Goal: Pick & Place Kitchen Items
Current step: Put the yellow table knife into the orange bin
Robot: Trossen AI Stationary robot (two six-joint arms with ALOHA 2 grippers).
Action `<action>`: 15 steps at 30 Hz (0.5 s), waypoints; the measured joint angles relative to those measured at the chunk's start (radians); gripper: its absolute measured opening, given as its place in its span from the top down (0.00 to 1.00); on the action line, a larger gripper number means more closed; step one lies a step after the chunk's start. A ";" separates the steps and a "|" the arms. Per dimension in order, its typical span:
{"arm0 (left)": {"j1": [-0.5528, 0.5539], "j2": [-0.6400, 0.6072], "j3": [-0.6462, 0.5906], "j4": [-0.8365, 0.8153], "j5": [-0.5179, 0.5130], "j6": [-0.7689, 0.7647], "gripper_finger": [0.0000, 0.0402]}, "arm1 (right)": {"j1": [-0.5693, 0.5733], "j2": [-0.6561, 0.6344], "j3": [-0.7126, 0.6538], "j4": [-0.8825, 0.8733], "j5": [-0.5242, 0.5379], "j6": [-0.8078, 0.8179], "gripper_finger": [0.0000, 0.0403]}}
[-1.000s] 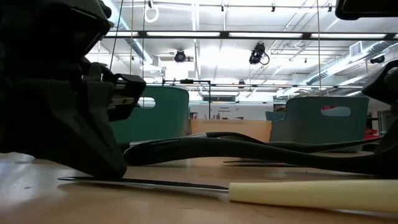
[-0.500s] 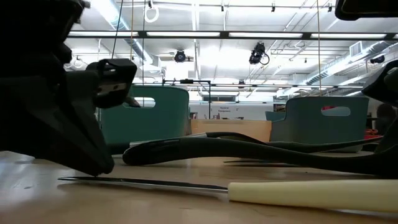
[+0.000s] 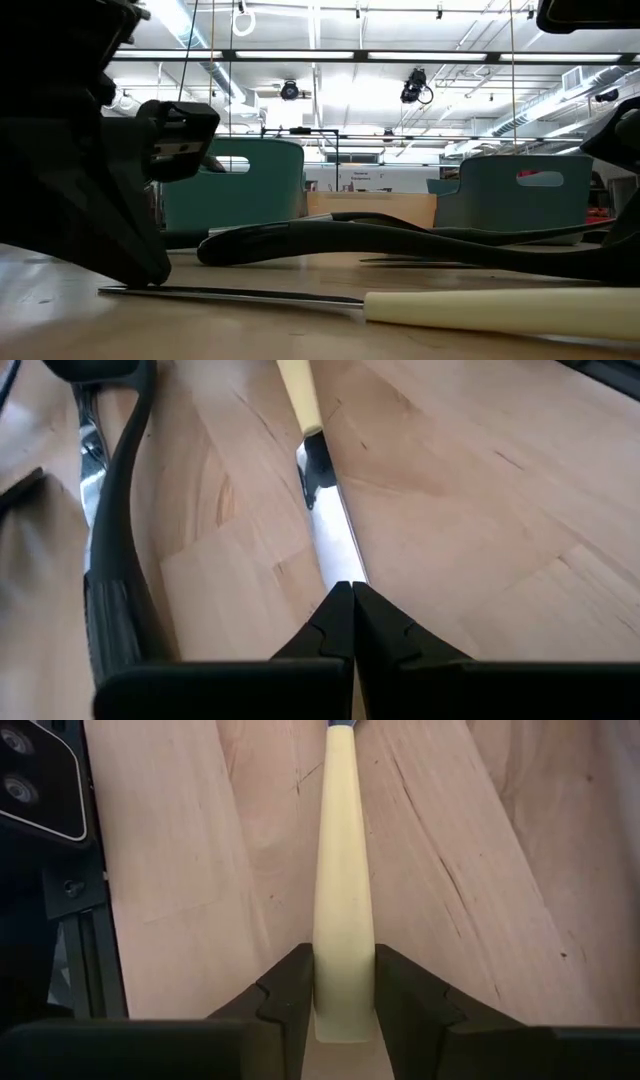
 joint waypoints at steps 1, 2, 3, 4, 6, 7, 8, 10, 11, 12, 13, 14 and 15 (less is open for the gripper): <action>0.003 -0.001 -0.002 -0.001 0.010 -0.009 1.00 | 0.000 0.000 0.000 0.000 0.001 0.000 0.73; 0.005 -0.001 -0.002 -0.011 0.019 -0.015 1.00 | 0.000 0.000 0.000 0.000 0.001 0.000 0.73; 0.007 -0.001 -0.002 -0.016 0.028 -0.025 1.00 | 0.000 0.000 0.000 0.000 0.001 0.000 0.73; 0.007 -0.002 -0.002 -0.022 0.035 -0.032 1.00 | -0.001 0.000 0.000 0.001 0.000 0.000 0.73; 0.007 -0.003 -0.001 -0.038 0.037 -0.041 1.00 | -0.001 0.000 0.000 0.004 0.001 0.000 0.74; 0.007 -0.003 0.000 -0.050 0.036 -0.046 1.00 | -0.001 0.000 0.000 0.007 0.001 -0.002 0.74; 0.007 -0.004 0.000 -0.061 0.037 -0.057 1.00 | -0.001 0.000 0.000 0.010 0.001 -0.003 0.74; 0.007 -0.004 0.001 -0.087 0.038 -0.067 1.00 | -0.002 0.000 0.000 0.016 0.001 -0.003 0.74; 0.007 -0.004 0.001 -0.098 0.038 -0.069 1.00 | -0.003 0.000 0.000 0.019 0.001 -0.003 0.73; 0.007 -0.004 0.001 -0.107 0.038 -0.070 1.00 | -0.004 0.000 0.000 0.021 0.000 -0.004 0.72; 0.007 -0.004 0.001 -0.113 0.038 -0.072 1.00 | -0.006 0.000 0.000 0.022 -0.001 -0.004 0.71; 0.007 -0.003 0.000 -0.115 0.037 -0.076 1.00 | -0.007 0.000 0.000 0.023 -0.006 -0.004 0.70; 0.007 -0.003 0.000 -0.116 0.037 -0.080 1.00 | -0.009 0.000 0.000 0.024 -0.012 -0.004 0.69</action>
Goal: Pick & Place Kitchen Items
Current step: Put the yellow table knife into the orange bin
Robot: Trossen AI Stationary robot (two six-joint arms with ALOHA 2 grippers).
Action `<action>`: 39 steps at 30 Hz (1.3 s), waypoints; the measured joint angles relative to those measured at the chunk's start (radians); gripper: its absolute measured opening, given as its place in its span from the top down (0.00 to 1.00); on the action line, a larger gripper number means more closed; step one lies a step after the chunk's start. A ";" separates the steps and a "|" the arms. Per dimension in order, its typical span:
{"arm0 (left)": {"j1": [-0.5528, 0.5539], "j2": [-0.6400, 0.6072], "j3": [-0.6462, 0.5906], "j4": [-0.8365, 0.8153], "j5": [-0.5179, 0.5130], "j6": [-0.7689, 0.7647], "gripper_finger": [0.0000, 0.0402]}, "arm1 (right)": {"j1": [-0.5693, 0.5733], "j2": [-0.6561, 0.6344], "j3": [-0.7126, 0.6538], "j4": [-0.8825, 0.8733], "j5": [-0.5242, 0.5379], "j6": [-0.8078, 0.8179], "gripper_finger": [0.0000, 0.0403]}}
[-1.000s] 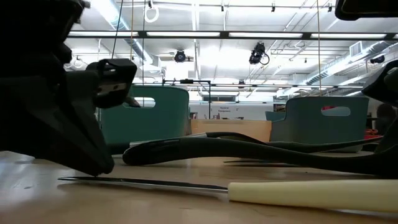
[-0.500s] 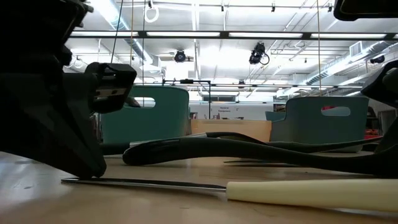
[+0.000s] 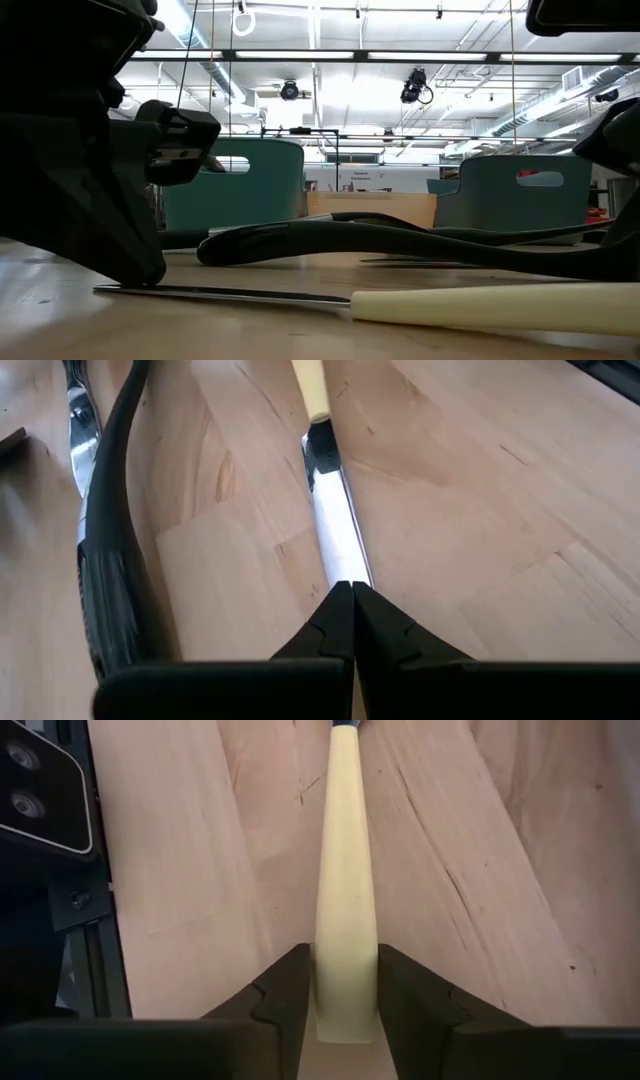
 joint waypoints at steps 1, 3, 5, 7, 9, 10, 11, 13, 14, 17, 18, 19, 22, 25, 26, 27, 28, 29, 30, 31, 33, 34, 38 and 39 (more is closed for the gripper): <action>0.000 0.000 0.000 0.000 0.000 -0.001 1.00 | -0.003 0.000 0.000 0.000 -0.009 0.000 0.68; 0.000 0.000 0.000 0.000 0.000 -0.002 1.00 | -0.011 -0.001 0.000 -0.002 -0.033 0.000 0.65; 0.000 0.001 -0.001 0.000 0.001 -0.003 1.00 | -0.022 -0.001 0.000 -0.003 -0.069 -0.001 0.64; 0.000 0.002 -0.001 0.000 0.001 -0.003 1.00 | -0.031 -0.002 0.000 -0.007 -0.106 -0.012 0.63; 0.000 0.002 -0.002 0.000 0.001 -0.005 1.00 | -0.036 -0.002 0.001 -0.009 -0.127 -0.032 0.64; 0.000 0.002 -0.002 0.000 0.002 -0.005 1.00 | -0.038 -0.002 0.001 -0.009 -0.130 -0.037 0.65; 0.000 0.003 -0.002 0.000 0.002 -0.005 1.00 | -0.040 -0.002 0.001 -0.011 -0.132 -0.041 0.66; 0.000 0.003 -0.008 0.007 0.003 -0.009 1.00 | -0.045 -0.002 0.001 -0.014 -0.142 -0.052 0.70; 0.000 0.003 -0.014 0.015 0.003 -0.014 1.00 | -0.046 -0.003 0.001 -0.016 -0.151 -0.054 0.73; 0.000 0.003 -0.027 0.026 -0.004 -0.032 1.00 | -0.045 -0.002 0.001 -0.017 -0.146 -0.056 0.79; 0.000 0.003 -0.027 0.026 -0.006 -0.032 1.00 | -0.045 -0.002 0.001 -0.017 -0.138 -0.056 0.79; 0.000 0.003 -0.028 0.028 -0.011 -0.032 1.00 | -0.045 -0.002 0.001 -0.017 -0.134 -0.057 0.79; -0.004 0.005 -0.030 0.046 -0.059 -0.031 0.98 | -0.044 -0.002 0.001 -0.017 -0.125 -0.057 0.79; -0.022 -0.029 -0.029 0.031 -0.074 0.031 0.96 | -0.043 -0.005 0.000 -0.018 -0.116 -0.057 0.79; -0.028 -0.047 -0.031 0.021 -0.084 0.052 0.95 | -0.041 -0.005 0.000 -0.019 -0.112 -0.059 0.79; -0.037 -0.068 -0.036 -0.003 -0.111 0.068 0.95 | -0.038 -0.005 0.000 -0.020 -0.105 -0.063 0.79; -0.046 -0.090 -0.036 -0.026 -0.143 0.076 0.94 | -0.034 -0.009 0.000 -0.020 -0.093 -0.063 0.79; -0.055 -0.121 -0.037 -0.040 -0.176 0.094 0.94 | -0.031 -0.013 0.000 -0.020 -0.077 -0.064 0.79; -0.063 -0.155 -0.035 -0.048 -0.207 0.104 0.95 | -0.028 -0.015 0.000 -0.021 -0.062 -0.064 0.79; -0.072 -0.190 -0.031 -0.060 -0.237 0.115 0.96 | -0.024 -0.020 -0.001 -0.025 -0.050 -0.064 0.79; -0.087 -0.256 -0.031 -0.112 -0.282 0.127 0.98 | -0.017 -0.033 -0.005 -0.039 -0.022 -0.064 0.79; -0.093 -0.289 -0.032 -0.133 -0.291 0.131 0.99 | -0.012 -0.040 -0.005 -0.044 -0.012 -0.064 0.79; -0.110 -0.435 -0.044 -0.151 -0.307 0.180 0.98 | 0.009 -0.072 -0.006 -0.080 0.063 -0.056 0.79; -0.115 -0.482 -0.064 -0.148 -0.307 0.198 0.98 | 0.017 -0.081 -0.005 -0.087 0.100 -0.050 0.79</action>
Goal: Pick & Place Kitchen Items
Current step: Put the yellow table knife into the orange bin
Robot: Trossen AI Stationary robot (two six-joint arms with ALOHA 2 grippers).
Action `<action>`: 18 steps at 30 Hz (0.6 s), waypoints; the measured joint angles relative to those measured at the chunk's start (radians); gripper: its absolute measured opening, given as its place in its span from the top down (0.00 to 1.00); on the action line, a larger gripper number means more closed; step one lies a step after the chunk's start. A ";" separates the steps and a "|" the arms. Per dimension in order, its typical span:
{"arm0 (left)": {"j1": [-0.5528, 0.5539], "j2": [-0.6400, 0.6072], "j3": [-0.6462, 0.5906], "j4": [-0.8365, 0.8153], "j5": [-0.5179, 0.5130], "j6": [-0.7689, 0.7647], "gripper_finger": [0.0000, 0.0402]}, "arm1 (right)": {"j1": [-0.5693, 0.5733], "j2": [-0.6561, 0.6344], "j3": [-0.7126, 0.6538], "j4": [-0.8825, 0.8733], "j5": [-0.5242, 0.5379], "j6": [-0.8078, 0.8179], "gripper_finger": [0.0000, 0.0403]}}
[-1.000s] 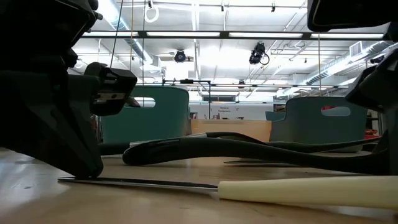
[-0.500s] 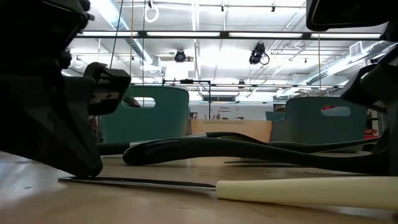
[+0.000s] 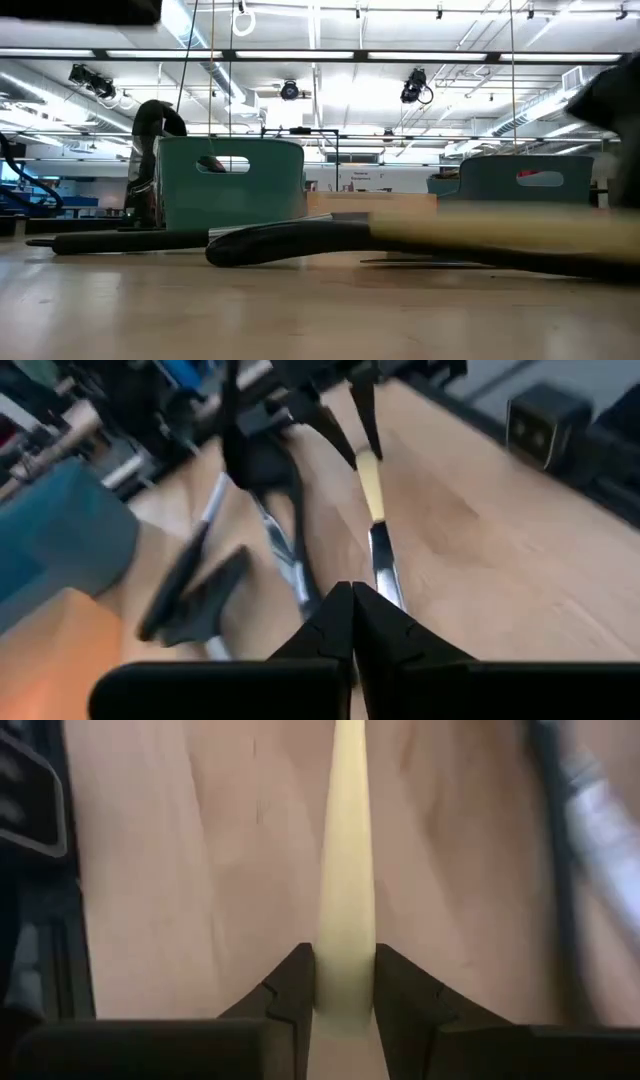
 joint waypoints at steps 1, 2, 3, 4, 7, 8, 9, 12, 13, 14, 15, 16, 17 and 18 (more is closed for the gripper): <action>-0.005 -0.045 -0.023 0.028 0.000 0.016 0.98 | 0.010 -0.007 0.000 -0.011 0.031 0.008 0.79; -0.007 -0.098 -0.054 0.065 0.001 0.033 0.99 | 0.019 -0.013 0.000 -0.015 0.056 0.010 0.79; -0.007 -0.157 -0.090 0.091 0.000 0.039 0.99 | 0.025 -0.016 0.000 -0.012 0.074 0.010 0.79; -0.008 -0.219 -0.126 0.107 0.000 0.041 0.99 | 0.033 -0.021 0.000 -0.011 0.087 0.011 0.79; 0.006 -0.415 -0.234 0.115 0.000 0.025 0.99 | 0.049 -0.042 0.000 0.007 0.131 0.001 0.79; 0.016 -0.470 -0.269 0.116 -0.001 0.012 0.99 | 0.054 -0.050 0.001 0.012 0.149 -0.010 0.79; 0.030 -0.528 -0.307 0.116 -0.006 0.001 0.99 | 0.056 -0.058 0.002 0.016 0.169 -0.028 0.79; 0.089 -0.677 -0.413 0.128 -0.018 -0.038 0.99 | 0.057 -0.096 0.002 0.044 0.210 -0.117 0.79; 0.105 -0.718 -0.447 0.143 -0.013 -0.048 0.99 | 0.057 -0.115 0.002 0.048 0.235 -0.157 0.79; 0.116 -0.760 -0.484 0.153 -0.007 -0.051 1.00 | 0.054 -0.136 0.002 0.060 0.257 -0.201 0.79; 0.128 -0.796 -0.517 0.167 -0.003 -0.051 1.00 | 0.051 -0.159 0.003 0.070 0.280 -0.242 0.79; 0.139 -0.828 -0.545 0.184 0.000 -0.051 1.00 | 0.050 -0.183 0.003 0.069 0.299 -0.286 0.79; 0.151 -0.854 -0.571 0.196 -0.001 -0.051 1.00 | 0.047 -0.210 0.003 0.068 0.311 -0.334 0.79; 0.162 -0.874 -0.595 0.207 -0.003 -0.050 0.99 | 0.045 -0.238 0.003 0.070 0.323 -0.377 0.79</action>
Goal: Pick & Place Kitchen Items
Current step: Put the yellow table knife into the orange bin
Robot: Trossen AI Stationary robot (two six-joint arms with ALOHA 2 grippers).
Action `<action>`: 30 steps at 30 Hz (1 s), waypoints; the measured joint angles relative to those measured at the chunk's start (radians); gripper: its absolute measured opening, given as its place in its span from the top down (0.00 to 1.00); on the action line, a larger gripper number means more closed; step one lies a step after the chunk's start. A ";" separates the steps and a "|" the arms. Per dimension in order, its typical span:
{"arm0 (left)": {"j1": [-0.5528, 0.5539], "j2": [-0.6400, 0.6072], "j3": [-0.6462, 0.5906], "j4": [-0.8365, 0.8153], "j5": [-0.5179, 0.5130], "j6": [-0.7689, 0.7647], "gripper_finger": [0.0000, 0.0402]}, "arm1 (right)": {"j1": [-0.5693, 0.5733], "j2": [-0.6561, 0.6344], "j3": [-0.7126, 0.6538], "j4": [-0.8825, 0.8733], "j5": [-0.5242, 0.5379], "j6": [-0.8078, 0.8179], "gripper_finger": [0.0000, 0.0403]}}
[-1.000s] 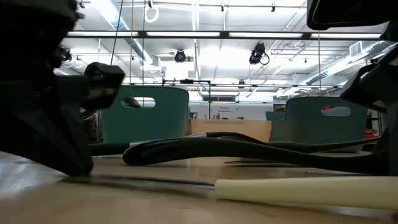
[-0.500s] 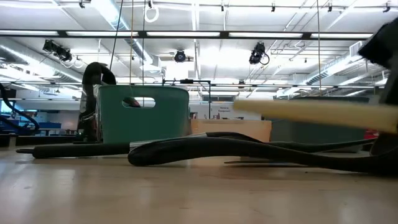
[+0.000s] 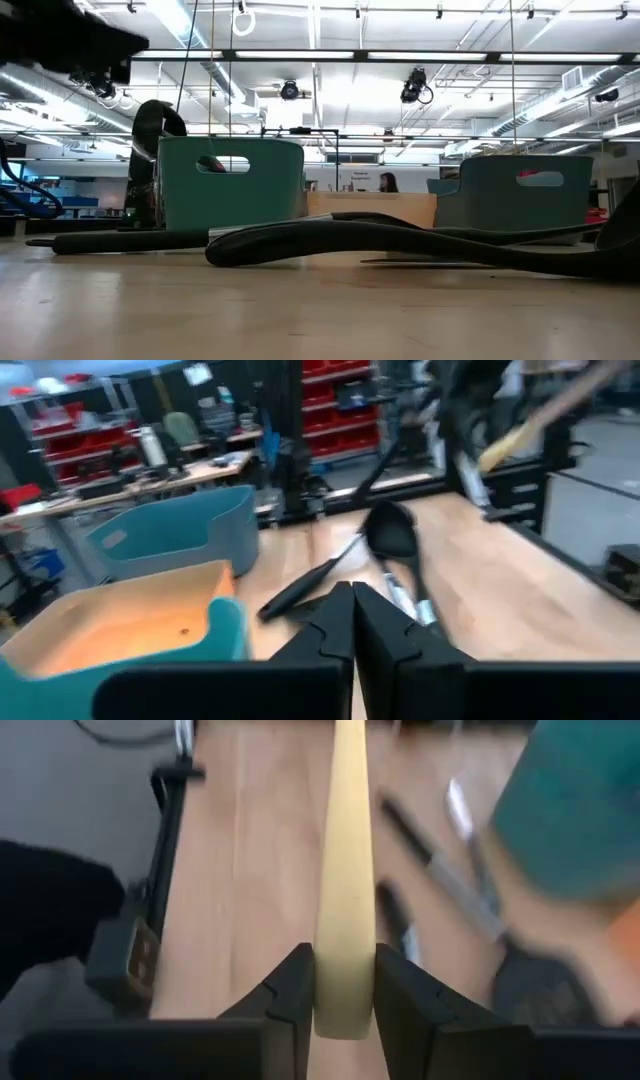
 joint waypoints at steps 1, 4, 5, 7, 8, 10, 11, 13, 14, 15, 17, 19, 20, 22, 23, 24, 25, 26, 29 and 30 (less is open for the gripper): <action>0.010 -0.014 -0.021 0.015 -0.001 0.007 0.99 | 0.000 -0.035 -0.009 0.004 0.020 -0.033 0.79; 0.027 -0.042 -0.048 0.015 0.003 0.017 0.98 | -0.012 -0.170 -0.091 0.057 0.025 -0.146 0.79; 0.030 -0.047 -0.048 0.006 0.009 0.011 0.98 | -0.020 -0.224 -0.134 0.100 0.007 -0.193 0.79; 0.032 -0.051 -0.048 0.002 0.029 0.003 0.98 | -0.048 -0.334 -0.229 0.221 -0.037 -0.308 0.79; 0.032 -0.050 -0.048 -0.001 0.041 0.001 0.98 | -0.062 -0.395 -0.278 0.291 -0.059 -0.370 0.79; 0.032 -0.048 -0.048 -0.005 0.060 0.000 0.99 | -0.089 -0.519 -0.385 0.405 -0.095 -0.479 0.79; 0.032 -0.047 -0.048 -0.005 0.061 -0.003 0.99 | -0.101 -0.581 -0.439 0.466 -0.118 -0.524 0.79; 0.031 -0.047 -0.048 -0.001 0.059 0.000 0.99 | -0.117 -0.710 -0.556 0.547 -0.133 -0.585 0.79; 0.031 -0.048 -0.048 -0.001 0.052 0.008 0.98 | -0.123 -0.769 -0.615 0.588 -0.133 -0.609 0.79; 0.032 -0.049 -0.048 -0.001 0.044 0.024 0.97 | -0.131 -0.824 -0.671 0.639 -0.134 -0.629 0.79; 0.032 -0.050 -0.047 0.016 0.020 0.070 0.96 | -0.142 -0.937 -0.790 0.724 -0.136 -0.663 0.79; 0.032 -0.050 -0.045 0.026 -0.012 0.129 0.95 | -0.157 -1.033 -0.900 0.829 -0.139 -0.688 0.79; 0.032 -0.050 -0.043 0.026 -0.030 0.148 0.95 | -0.162 -1.078 -0.950 0.866 -0.140 -0.696 0.79; 0.032 -0.050 -0.040 0.030 -0.050 0.158 0.95 | -0.169 -1.158 -1.035 0.925 -0.135 -0.698 0.79; 0.032 -0.050 -0.040 0.031 -0.055 0.172 0.96 | -0.170 -1.191 -1.069 0.937 -0.112 -0.697 0.79; 0.032 -0.050 -0.040 0.035 -0.058 0.194 0.96 | -0.172 -1.221 -1.098 0.937 -0.082 -0.691 0.79; 0.032 -0.050 -0.039 0.039 -0.060 0.219 0.97 | -0.174 -1.244 -1.118 0.933 -0.064 -0.686 0.79; 0.032 -0.050 -0.040 0.039 -0.065 0.240 0.97 | -0.176 -1.261 -1.131 0.932 -0.051 -0.683 0.79; 0.032 -0.050 -0.039 0.043 -0.099 0.267 0.99 | -0.182 -1.286 -1.141 0.923 -0.001 -0.688 0.79; 0.032 -0.050 -0.039 0.043 -0.108 0.268 0.99 | -0.186 -1.287 -1.141 0.925 0.022 -0.691 0.79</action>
